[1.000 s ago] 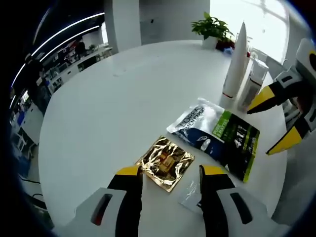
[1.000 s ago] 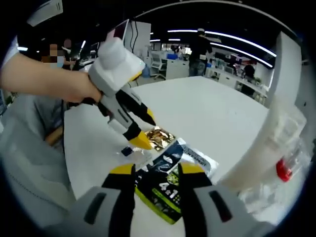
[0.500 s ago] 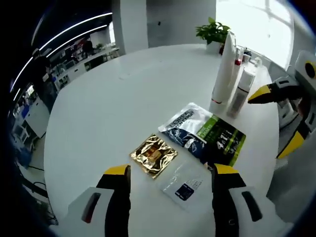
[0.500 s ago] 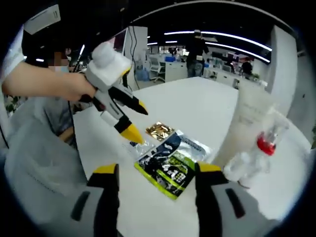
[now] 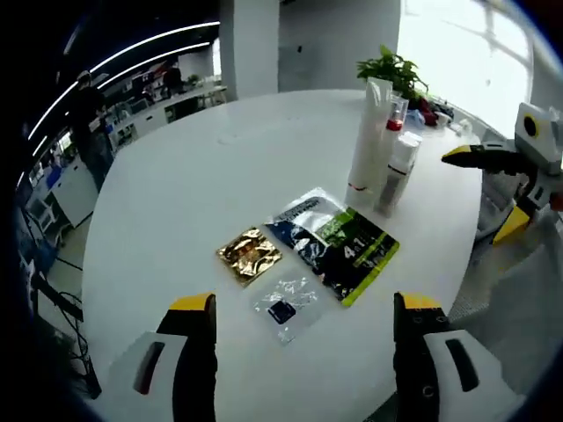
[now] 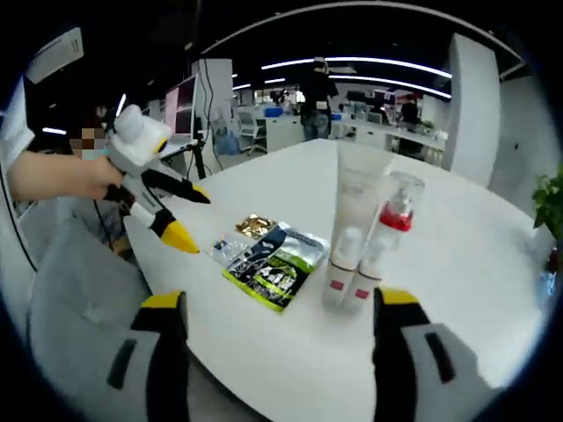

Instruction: Arrange the skincare products in the storage area until every visible bottle or jar stands upright without overlapping.

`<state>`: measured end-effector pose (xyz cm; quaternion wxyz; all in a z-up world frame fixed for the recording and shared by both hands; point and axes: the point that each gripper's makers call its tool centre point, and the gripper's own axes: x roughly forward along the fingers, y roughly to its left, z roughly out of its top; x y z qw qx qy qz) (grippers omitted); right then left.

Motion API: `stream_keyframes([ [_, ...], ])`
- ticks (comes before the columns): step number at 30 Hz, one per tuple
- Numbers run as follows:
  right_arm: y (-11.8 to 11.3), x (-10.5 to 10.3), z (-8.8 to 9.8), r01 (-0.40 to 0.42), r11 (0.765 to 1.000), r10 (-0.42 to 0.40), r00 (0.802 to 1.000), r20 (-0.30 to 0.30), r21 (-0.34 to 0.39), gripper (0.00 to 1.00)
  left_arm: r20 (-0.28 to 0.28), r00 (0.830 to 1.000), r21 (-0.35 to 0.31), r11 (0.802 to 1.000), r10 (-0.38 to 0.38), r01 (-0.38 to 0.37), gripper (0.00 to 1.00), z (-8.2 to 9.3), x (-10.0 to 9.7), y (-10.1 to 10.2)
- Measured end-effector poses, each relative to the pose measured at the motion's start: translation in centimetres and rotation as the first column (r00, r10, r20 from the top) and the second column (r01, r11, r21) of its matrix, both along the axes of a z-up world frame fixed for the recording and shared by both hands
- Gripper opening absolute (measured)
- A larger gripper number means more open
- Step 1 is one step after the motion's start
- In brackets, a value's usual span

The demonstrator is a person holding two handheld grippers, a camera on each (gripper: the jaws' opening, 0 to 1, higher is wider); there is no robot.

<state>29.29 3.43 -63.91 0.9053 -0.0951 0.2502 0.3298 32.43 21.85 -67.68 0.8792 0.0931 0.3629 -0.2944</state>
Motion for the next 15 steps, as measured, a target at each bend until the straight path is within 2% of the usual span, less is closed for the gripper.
stream_keyframes([
  [3, -1.5, -0.2, 0.4, 0.032, 0.999, -0.032, 0.999, 0.005, -0.002, 0.93, -0.008, 1.0, -0.042, 0.999, 0.024, -0.024, 0.86, 0.6, -1.1, -0.2],
  [9, -3.9, -0.9, 0.6, 0.068, 0.998, -0.068, 0.998, 0.0, -0.01, 0.99, -0.021, 0.998, -0.067, 0.996, 0.055, -0.056, 0.92, 1.4, -3.1, -0.1],
  [15, -5.3, -1.7, 0.9, 0.114, 0.993, -0.113, 0.993, -0.023, 0.034, 1.0, -0.017, 0.994, -0.1, 0.989, 0.11, -0.111, 0.97, 2.0, -4.6, 0.5],
])
